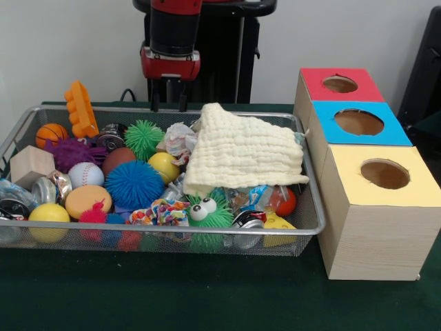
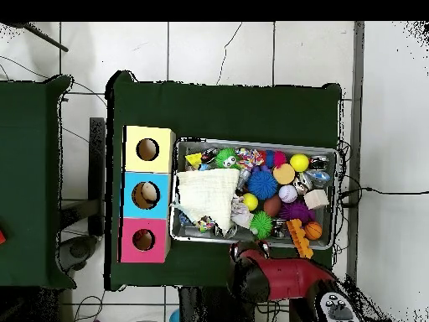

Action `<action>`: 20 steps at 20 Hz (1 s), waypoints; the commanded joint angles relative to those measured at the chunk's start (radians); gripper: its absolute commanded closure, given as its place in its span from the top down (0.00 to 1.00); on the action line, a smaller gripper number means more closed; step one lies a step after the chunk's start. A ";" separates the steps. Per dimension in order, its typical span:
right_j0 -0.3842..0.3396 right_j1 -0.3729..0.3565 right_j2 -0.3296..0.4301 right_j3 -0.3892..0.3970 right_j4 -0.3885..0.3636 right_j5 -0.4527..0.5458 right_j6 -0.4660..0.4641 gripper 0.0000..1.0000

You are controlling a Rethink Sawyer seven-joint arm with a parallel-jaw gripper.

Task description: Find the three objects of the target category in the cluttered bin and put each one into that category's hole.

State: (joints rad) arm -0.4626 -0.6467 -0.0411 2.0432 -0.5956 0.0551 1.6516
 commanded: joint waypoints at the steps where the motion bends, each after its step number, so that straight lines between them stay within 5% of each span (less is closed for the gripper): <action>1: -0.033 0.410 0.041 -0.330 0.019 -0.228 0.140 1.00; 14: -0.091 0.215 0.148 -0.235 0.077 0.085 0.076 1.00; 20: -0.083 0.101 0.133 -0.162 0.103 0.083 0.107 1.00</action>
State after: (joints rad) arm -0.5128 -0.6525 0.0014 2.0482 -0.5408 0.1225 1.6516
